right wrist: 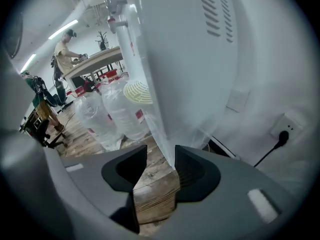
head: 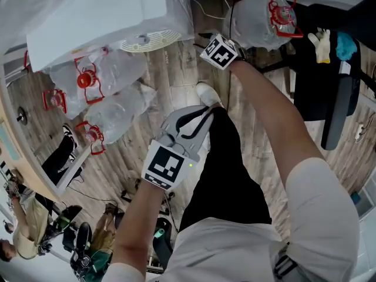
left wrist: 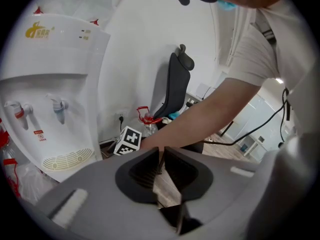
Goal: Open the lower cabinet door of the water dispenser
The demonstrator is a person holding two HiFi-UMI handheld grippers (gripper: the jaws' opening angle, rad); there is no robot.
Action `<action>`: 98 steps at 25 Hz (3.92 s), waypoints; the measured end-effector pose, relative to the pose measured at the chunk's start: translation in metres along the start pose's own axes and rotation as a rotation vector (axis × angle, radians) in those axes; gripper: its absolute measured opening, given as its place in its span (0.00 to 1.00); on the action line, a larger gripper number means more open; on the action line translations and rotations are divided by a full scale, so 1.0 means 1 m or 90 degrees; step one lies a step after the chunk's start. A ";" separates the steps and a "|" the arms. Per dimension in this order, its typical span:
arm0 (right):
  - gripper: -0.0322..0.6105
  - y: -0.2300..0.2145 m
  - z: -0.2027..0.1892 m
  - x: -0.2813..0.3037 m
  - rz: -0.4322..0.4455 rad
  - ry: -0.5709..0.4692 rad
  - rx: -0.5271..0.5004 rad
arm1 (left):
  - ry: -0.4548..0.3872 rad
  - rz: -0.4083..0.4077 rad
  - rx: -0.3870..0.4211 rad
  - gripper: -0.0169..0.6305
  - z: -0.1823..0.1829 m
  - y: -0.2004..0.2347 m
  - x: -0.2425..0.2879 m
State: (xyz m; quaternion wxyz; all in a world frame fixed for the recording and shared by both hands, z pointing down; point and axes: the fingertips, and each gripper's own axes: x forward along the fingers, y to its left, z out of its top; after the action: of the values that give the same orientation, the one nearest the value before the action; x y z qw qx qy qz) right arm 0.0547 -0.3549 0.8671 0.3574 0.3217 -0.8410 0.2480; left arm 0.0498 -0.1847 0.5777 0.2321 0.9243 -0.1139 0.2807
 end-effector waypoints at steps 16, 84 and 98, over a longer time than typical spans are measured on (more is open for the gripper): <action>0.30 -0.030 0.010 0.057 -0.004 0.042 -0.067 | -0.024 0.015 -0.044 0.12 0.000 0.024 0.006; 0.26 0.337 0.007 0.151 0.163 0.162 -0.199 | -0.203 0.297 -0.220 0.12 -0.165 -0.004 -0.235; 0.27 0.378 0.039 0.160 0.171 0.136 -0.249 | -0.219 0.329 -0.234 0.12 -0.187 -0.022 -0.266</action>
State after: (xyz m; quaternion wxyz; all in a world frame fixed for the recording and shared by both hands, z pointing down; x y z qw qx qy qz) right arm -0.3204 -0.1846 0.8938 0.4633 0.1043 -0.8657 0.1583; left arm -0.2469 -0.0518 0.5548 0.2931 0.8418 -0.4295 0.1450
